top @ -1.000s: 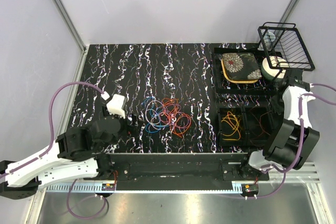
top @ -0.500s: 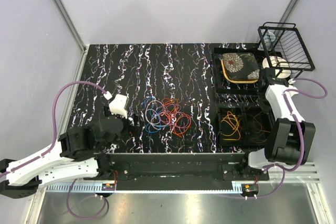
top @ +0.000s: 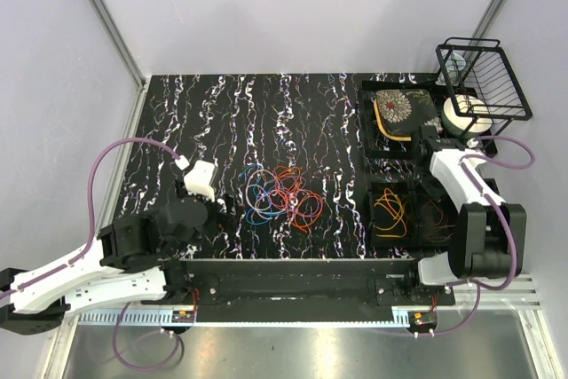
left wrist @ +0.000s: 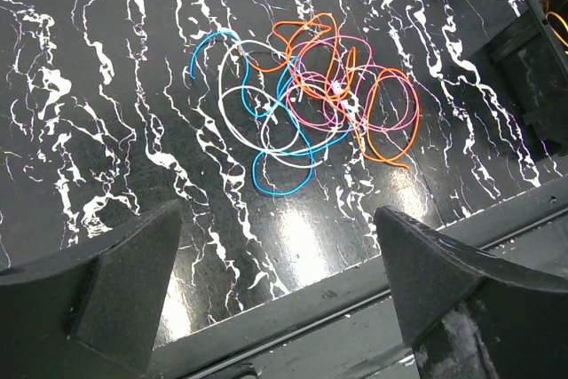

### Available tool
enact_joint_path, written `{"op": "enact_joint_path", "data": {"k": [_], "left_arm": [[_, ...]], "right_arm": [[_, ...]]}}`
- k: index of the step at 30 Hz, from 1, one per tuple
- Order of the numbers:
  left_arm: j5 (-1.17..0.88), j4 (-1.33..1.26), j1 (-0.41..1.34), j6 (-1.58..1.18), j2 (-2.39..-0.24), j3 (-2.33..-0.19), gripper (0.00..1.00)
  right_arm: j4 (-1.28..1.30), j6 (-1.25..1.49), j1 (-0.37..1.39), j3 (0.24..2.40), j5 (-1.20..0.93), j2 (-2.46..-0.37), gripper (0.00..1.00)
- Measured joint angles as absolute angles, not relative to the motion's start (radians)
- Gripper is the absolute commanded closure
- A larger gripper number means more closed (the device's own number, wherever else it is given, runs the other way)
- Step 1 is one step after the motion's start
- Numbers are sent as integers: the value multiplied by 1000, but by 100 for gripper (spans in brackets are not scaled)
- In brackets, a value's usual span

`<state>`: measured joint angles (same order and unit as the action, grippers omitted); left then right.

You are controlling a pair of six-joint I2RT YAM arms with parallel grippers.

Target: Untangle the cables

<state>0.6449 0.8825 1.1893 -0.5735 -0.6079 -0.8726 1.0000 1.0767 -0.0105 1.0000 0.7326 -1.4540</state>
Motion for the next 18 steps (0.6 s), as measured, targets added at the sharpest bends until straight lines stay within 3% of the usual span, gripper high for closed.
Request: {"op": "enact_joint_path", "data": {"k": [1,3,5,6,9,13,18], "left_arm": [[645,883,1192,-574,-608,-873,6],[646,884,1197,-576,-607,-873,6],[651,886,1200,-577,-606,-873,6],[653,888,1201,-577,-604,-873,6],[659,891,1205,-578,-599,-873,6],[668,892,1210,-582,-598,-873,6],[680,893,1217,-590,-598,-873,6]], "right_arm": [[991,1074,-10,983,730,-1439,100],[984,1063,-9,968,722,-1404,86],[974,1041,-9,971,722,-1370,82],[973,1036,-9,976,722,-1361,63],[973,1017,-9,999,720,-1346,43],[974,991,-9,1016,714,-1342,36],[980,980,-9,1017,699,-1342,36]]}}
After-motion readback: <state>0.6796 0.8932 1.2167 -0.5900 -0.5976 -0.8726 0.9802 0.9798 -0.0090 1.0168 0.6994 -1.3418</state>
